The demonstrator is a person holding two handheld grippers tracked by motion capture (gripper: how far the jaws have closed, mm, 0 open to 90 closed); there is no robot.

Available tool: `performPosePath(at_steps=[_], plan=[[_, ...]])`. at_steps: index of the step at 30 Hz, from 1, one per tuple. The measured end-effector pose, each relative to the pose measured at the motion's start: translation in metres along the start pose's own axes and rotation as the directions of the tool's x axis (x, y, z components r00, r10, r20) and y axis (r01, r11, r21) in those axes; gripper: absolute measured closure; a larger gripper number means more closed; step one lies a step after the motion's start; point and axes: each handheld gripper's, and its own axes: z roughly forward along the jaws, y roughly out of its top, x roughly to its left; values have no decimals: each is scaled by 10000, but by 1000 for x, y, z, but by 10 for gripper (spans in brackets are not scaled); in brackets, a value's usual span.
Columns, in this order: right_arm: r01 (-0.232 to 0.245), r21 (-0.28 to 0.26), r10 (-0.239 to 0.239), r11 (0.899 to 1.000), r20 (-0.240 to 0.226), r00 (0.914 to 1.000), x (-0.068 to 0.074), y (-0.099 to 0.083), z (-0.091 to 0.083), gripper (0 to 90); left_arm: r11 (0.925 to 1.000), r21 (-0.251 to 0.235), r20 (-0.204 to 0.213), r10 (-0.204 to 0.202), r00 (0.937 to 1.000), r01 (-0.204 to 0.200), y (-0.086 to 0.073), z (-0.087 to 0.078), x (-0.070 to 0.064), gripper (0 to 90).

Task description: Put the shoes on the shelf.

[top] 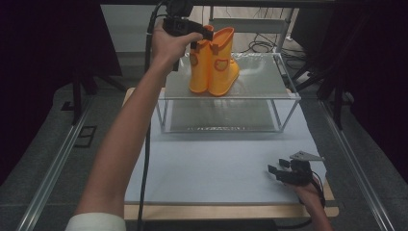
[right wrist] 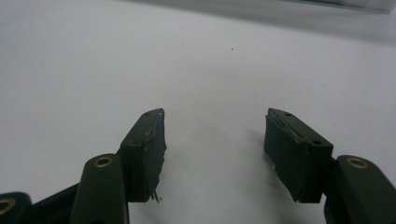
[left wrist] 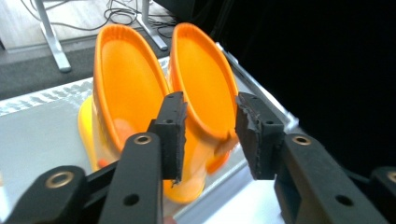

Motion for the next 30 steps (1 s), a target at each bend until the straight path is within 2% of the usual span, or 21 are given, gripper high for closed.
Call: performPosePath(at_steps=[4, 5, 6, 9, 13, 16, 25, 30], plan=[[89, 49, -89, 9999, 7, 10000, 1, 0, 1, 384, 9999, 25, 14, 109, 9999, -109, -12, -11, 2, 705], [88, 47, -88, 10000, -9, 10000, 1, 0, 1, 384, 9998, 97, 29, 152, 9999, -152, -21, -17, 3, 712], [88, 47, -88, 10000, -9, 10000, 1, 0, 1, 384, 9998, 97, 29, 152, 9999, -152, -21, -17, 3, 719], [141, 30, -141, 9999, -53, 9999, 1, 0, 0, 384, 9996, 176, 31, 236, 9997, -236, -38, -24, 5, 723], [292, 53, -292, 9996, -31, 9996, 2, 0, 1, 383, 9993, 162, 128, 321, 9994, -323, -49, -28, 6, 726], [329, 91, -328, 9994, -16, 9995, 2, 0, 1, 383, 9983, 230, 158, 532, 9985, -536, -61, -30, 8, 728], [346, 130, -346, 9993, 19, 9994, 3, 0, 2, 383, 9991, 171, 114, 379, 9992, -381, -84, -32, 19, 761], [314, 143, -314, 9994, 8, 9995, 3, 0, 1, 384, 9994, 176, 117, 289, 9995, -291, -97, -32, 26, 819]])
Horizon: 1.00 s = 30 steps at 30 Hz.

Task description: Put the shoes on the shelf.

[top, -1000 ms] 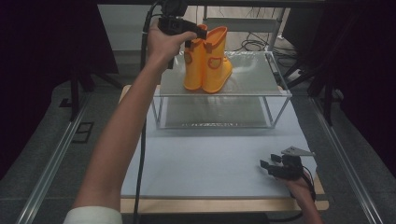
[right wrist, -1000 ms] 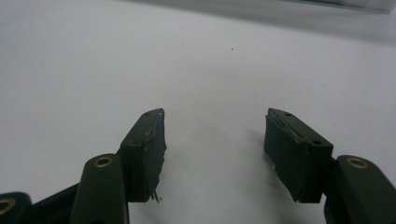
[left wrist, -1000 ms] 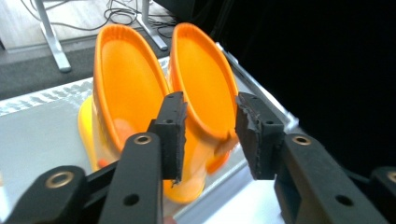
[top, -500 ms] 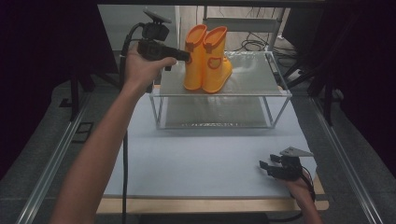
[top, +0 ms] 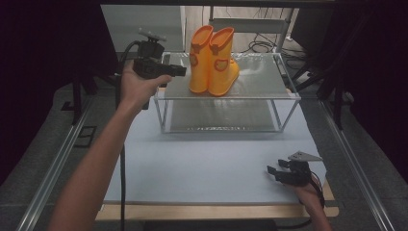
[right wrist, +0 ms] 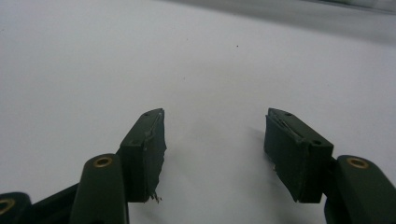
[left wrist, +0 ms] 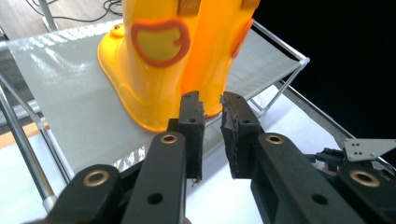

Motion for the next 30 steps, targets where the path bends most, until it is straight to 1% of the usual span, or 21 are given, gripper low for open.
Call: performPosePath(at_steps=[2, 3, 4, 5, 6, 8, 12, 13, 15, 17, 18, 20, 22, 27, 30], plan=[[-8, 9, 8, 10000, -1, 10000, 0, 0, 0, 383, 10000, 61, -8, -1, 10000, 1, -7, 1, 3, 832], [-31, 13, 31, 10000, -35, 10000, 0, 0, 0, 383, 9999, 135, -30, -58, 10000, 58, -13, 2, 7, 846], [-40, 15, 40, 10000, -38, 10000, 0, 0, 0, 384, 9999, 135, -30, -58, 10000, 58, -13, 2, 7, 851], [-43, 15, 43, 10000, -38, 10000, 0, 0, 0, 384, 9997, 173, -24, -165, 9999, 165, -19, 4, 11, 857], [-48, 18, 48, 10000, -38, 10000, 0, 0, 0, 384, 9997, 173, -24, -165, 9999, 165, -19, 4, 11, 862], [-75, 20, 75, 10000, -58, 10000, 0, 0, 0, 384, 9992, 307, -16, -262, 9997, 262, -27, 8, 17, 872], [-63, 21, 63, 10000, -55, 10000, -1, 0, 0, 385, 9985, 430, -45, -336, 9994, 338, -35, 12, 22, 889], [-68, 24, 68, 10000, -56, 10000, -1, 0, 0, 385, 9978, 524, -73, -405, 9992, 409, -39, 16, 25, 891], [-74, 15, 74, 10000, -59, 10000, -1, 0, 0, 385, 9972, 561, -94, -482, 9988, 487, -43, 19, 28, 893], [-96, 2, 96, 10000, -71, 9999, -1, 0, 0, 386, 9968, 599, -110, -518, 9986, 524, -44, 21, 30, 893], [-113, -1, 113, 9999, -84, 9999, -1, 0, 0, 386, 9960, 678, -117, -572, 9983, 579, -47, 26, 32, 894], [-126, -20, 126, 9999, -84, 9999, -1, 0, 0, 386, 9954, 729, -129, -610, 9981, 618, -48, 28, 33, 894], [-121, -19, 121, 9999, -80, 9999, -1, 0, 0, 386, 9943, 820, -210, -673, 9975, 688, -49, 34, 36, 893], [-132, -22, 131, 9999, -89, 9999, -1, 0, 0, 386, 9924, 879, -273, -840, 9961, 861, -48, 43, 40, 893], [-134, -23, 134, 9999, -91, 9999, -1, 0, 0, 385, 9911, 992, -352, -852, 9957, 883, -47, 50, 42, 893]])
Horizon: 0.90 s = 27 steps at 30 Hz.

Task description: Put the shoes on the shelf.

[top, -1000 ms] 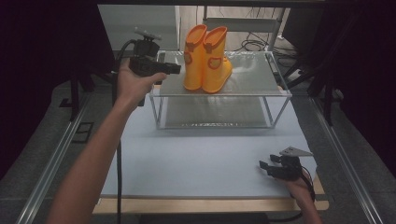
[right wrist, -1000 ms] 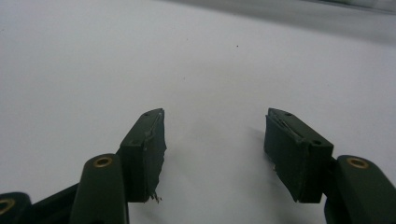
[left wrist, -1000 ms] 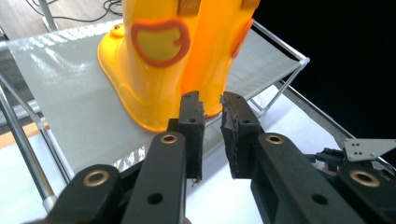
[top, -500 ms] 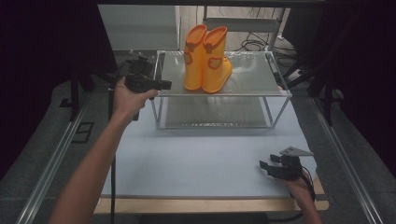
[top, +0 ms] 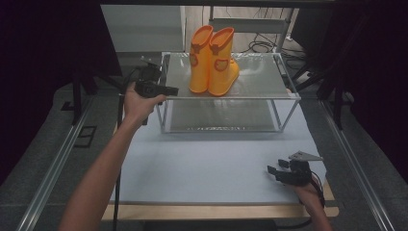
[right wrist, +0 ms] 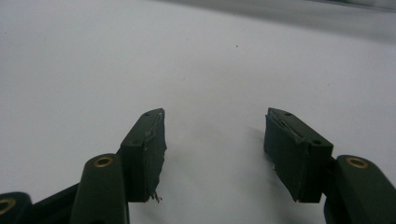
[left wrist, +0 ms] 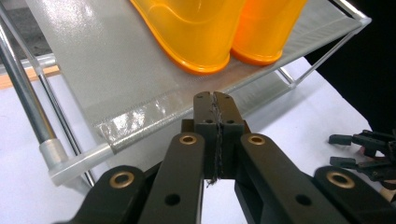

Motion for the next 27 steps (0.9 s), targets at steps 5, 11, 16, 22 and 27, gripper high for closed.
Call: performPosePath(at_steps=[5, 11, 16, 22, 27], plan=[[1, 1, -1, 10000, -1, 10000, 0, 0, 0, 386, 9999, 59, -100, -103, 9999, 104, 3, 8, 5, 893], [13, 5, -13, 10000, 8, 10000, 0, 0, 0, 386, 9993, 72, -116, -370, 9992, 371, 7, 21, 9, 893], [9, 7, -9, 10000, 0, 10000, 0, 0, 0, 385, 9991, 102, -151, -408, 9991, 409, 10, 27, 10, 894], [-10, 1, 10, 10000, -12, 10000, 0, 0, 0, 385, 9988, 220, -185, -429, 9989, 433, 17, 37, 8, 893], [-29, 3, 29, 10000, -20, 10000, 0, 0, 0, 385, 9985, 198, -366, -508, 9980, 516, 20, 46, 9, 894]])
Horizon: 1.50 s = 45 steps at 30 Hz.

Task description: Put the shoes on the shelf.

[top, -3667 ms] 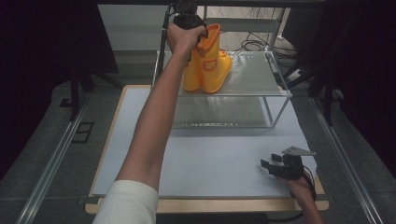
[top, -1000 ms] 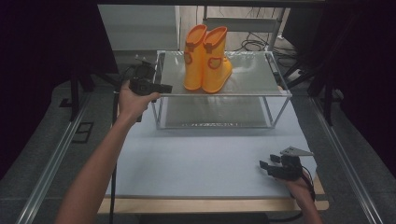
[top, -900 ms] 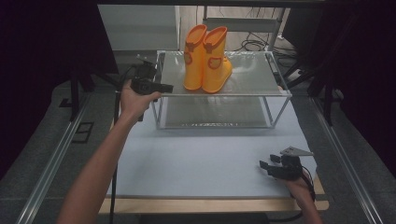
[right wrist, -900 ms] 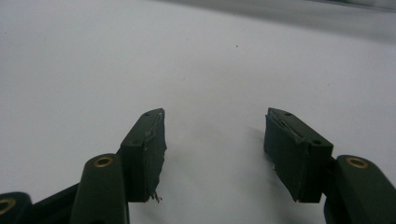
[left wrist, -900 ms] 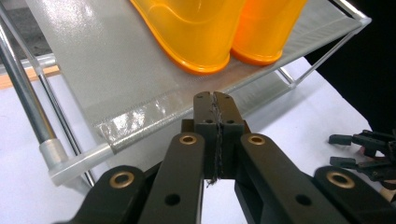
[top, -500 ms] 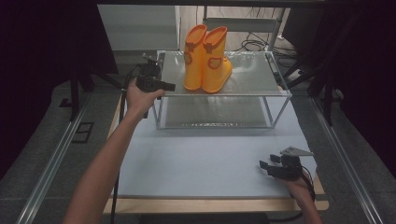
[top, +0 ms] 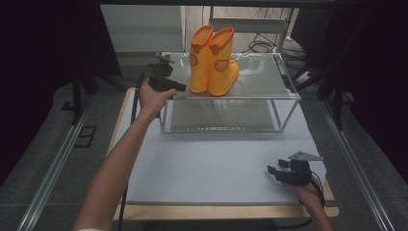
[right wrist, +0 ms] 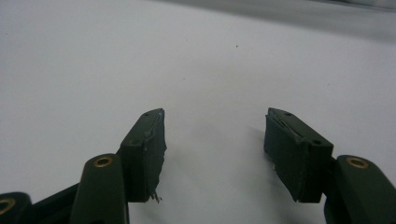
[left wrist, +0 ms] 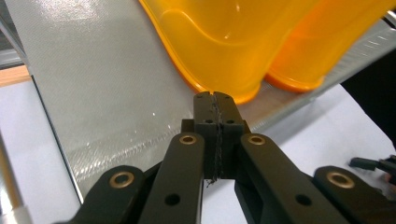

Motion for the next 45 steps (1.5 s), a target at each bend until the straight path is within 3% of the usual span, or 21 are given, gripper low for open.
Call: performPosePath(at_steps=[5, 7, 18, 22, 26, 30, 37, 41, 43, 45], plan=[[49, 9, -49, 10000, 35, 10000, 1, 0, 0, 385, 9999, 58, -65, -82, 9999, 82, 4, 14, -3, 894], [72, 12, -72, 10000, 49, 10000, 1, 0, 0, 384, 9999, 119, -28, 63, 10000, -62, 5, 18, -7, 893], [117, 26, -118, 9999, 93, 9999, 1, 0, 0, 384, 10000, 4, 24, -10, 10000, 10, 7, 20, -11, 896], [111, 26, -112, 9999, 94, 9999, 1, 0, 0, 384, 10000, 97, 440, 4, 9990, -8, 9, 24, -18, 896], [102, 23, -102, 9999, 70, 9999, 1, 0, 0, 383, 9992, 235, 674, 309, 9972, -325, 13, 31, -32, 896], [77, 21, -77, 10000, 30, 10000, 1, 0, 0, 382, 9979, 307, 621, 545, 9966, -564, 15, 35, -41, 894], [142, 11, -142, 9999, 65, 9999, 1, 0, 0, 382, 9984, 302, 660, 452, 9968, -473, 16, 36, -43, 895], [143, 21, -143, 9999, 70, 9999, 1, 0, 0, 382, 9988, 314, 1167, 338, 9926, -377, 17, 39, -48, 895], [128, 20, -129, 9999, 62, 9999, 1, 0, 0, 382, 9988, 281, 1609, 344, 9864, -394, 18, 42, -53, 895], [104, 12, -104, 9999, 31, 9999, 1, 0, 0, 382, 9974, 320, 1534, 588, 9864, -644, 20, 46, -62, 892]])
